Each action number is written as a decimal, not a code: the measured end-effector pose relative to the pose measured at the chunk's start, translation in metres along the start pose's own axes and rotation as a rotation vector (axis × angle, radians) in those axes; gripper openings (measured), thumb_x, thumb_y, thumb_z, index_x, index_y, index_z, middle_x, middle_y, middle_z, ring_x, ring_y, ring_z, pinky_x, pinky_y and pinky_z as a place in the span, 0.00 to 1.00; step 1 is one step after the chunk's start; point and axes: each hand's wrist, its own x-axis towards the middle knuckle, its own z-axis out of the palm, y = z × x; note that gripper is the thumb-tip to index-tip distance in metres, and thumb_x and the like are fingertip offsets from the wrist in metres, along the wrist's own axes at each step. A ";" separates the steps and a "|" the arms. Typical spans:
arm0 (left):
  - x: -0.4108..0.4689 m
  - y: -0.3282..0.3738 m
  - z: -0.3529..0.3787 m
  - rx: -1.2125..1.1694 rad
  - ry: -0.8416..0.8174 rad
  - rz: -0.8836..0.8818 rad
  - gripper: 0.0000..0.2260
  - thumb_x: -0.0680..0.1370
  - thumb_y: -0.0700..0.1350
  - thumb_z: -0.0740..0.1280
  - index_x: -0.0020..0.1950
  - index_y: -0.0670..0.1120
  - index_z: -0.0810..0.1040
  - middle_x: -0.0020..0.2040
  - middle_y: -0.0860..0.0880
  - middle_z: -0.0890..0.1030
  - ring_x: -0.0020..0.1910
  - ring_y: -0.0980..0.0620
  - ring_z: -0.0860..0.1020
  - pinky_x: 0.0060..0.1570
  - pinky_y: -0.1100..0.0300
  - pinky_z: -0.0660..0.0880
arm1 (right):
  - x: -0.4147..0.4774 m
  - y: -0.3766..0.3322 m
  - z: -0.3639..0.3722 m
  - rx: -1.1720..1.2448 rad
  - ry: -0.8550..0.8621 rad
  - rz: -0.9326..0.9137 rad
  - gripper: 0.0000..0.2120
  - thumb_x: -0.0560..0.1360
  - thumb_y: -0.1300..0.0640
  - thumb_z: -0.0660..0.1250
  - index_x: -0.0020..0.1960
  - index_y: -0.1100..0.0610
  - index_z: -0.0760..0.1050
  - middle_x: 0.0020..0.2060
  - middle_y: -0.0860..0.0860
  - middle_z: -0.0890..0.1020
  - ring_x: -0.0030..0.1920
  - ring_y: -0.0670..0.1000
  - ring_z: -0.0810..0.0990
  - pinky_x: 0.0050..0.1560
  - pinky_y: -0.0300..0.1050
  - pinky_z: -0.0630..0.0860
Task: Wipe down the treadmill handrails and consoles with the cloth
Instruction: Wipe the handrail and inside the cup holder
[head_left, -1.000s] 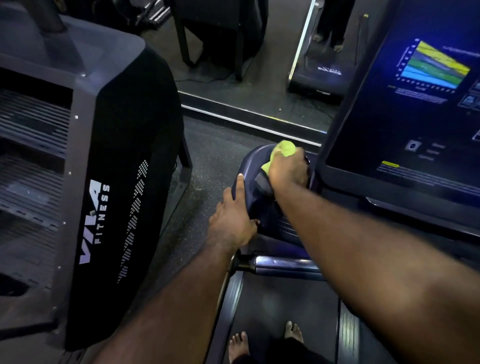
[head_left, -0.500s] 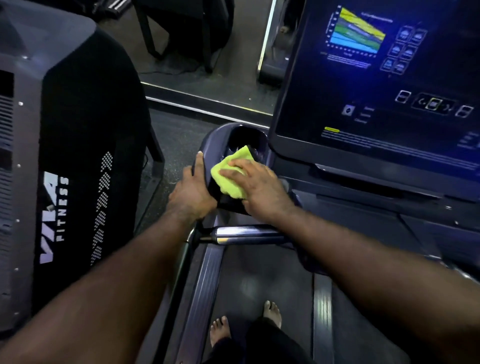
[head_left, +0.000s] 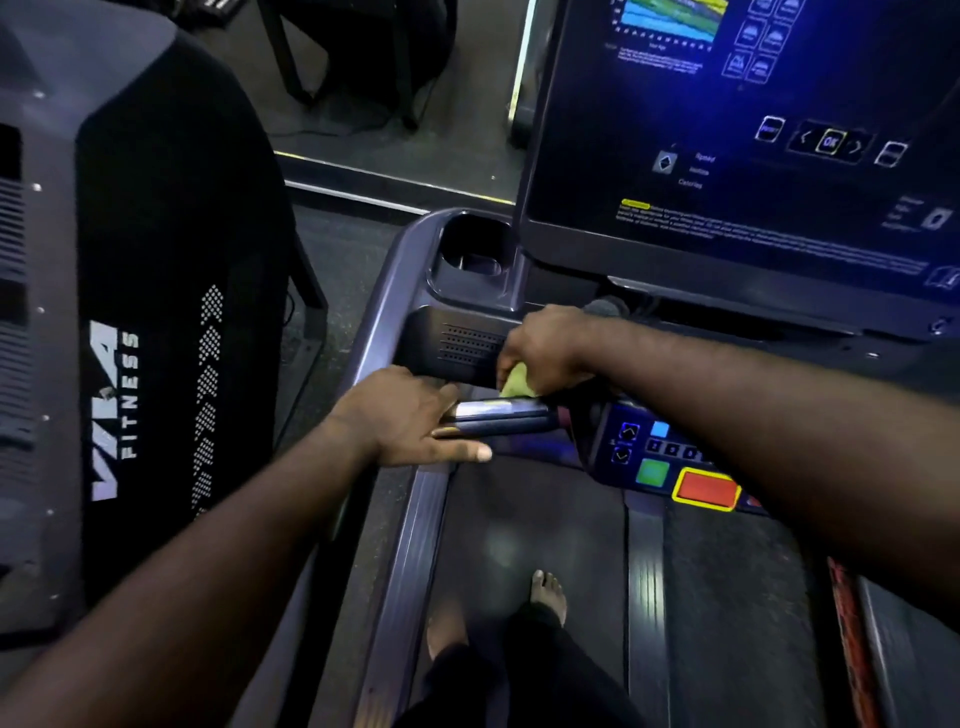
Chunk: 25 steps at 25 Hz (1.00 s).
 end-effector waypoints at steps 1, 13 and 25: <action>-0.002 0.005 0.003 0.044 -0.023 -0.043 0.30 0.72 0.82 0.56 0.48 0.54 0.65 0.51 0.47 0.84 0.49 0.41 0.82 0.45 0.52 0.70 | -0.007 0.005 -0.005 0.040 -0.023 0.009 0.24 0.72 0.54 0.67 0.64 0.33 0.79 0.58 0.46 0.84 0.56 0.53 0.82 0.54 0.45 0.79; 0.065 0.077 0.003 -0.319 -0.153 -0.209 0.24 0.71 0.63 0.73 0.61 0.50 0.81 0.57 0.45 0.85 0.58 0.40 0.84 0.51 0.51 0.80 | -0.114 -0.057 0.139 0.486 0.783 0.314 0.41 0.67 0.55 0.72 0.79 0.49 0.68 0.75 0.50 0.74 0.76 0.55 0.71 0.77 0.57 0.65; 0.069 0.097 0.009 -0.114 -0.021 -0.279 0.21 0.74 0.62 0.71 0.58 0.51 0.72 0.54 0.43 0.83 0.53 0.36 0.82 0.48 0.47 0.77 | -0.158 -0.077 0.224 0.638 0.840 0.373 0.47 0.67 0.64 0.71 0.83 0.46 0.63 0.83 0.48 0.63 0.82 0.54 0.63 0.77 0.58 0.67</action>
